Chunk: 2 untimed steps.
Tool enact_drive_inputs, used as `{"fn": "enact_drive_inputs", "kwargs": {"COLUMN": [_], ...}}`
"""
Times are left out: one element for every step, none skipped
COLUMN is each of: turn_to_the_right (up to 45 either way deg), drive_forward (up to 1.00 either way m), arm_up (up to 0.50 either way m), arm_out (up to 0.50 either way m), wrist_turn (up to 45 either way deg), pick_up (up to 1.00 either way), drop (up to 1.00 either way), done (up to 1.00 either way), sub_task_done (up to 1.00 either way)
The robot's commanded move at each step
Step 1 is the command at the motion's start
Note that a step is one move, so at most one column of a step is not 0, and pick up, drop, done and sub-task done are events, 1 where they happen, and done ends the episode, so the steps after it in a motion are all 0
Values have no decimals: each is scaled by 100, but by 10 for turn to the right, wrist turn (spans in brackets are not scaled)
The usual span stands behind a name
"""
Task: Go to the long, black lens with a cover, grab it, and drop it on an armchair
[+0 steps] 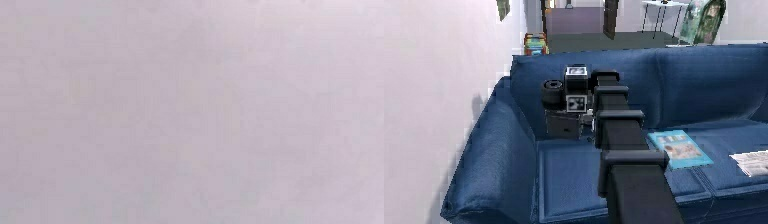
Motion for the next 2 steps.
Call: {"fn": "enact_drive_inputs", "kwargs": {"turn_to_the_right": [0,0], "drive_forward": [0,0], "arm_up": [0,0], "arm_out": [0,0], "wrist_turn": [-450,-450], "pick_up": [0,0], "drop": [0,0], "done": [0,0], "sub_task_done": [0,0]}}
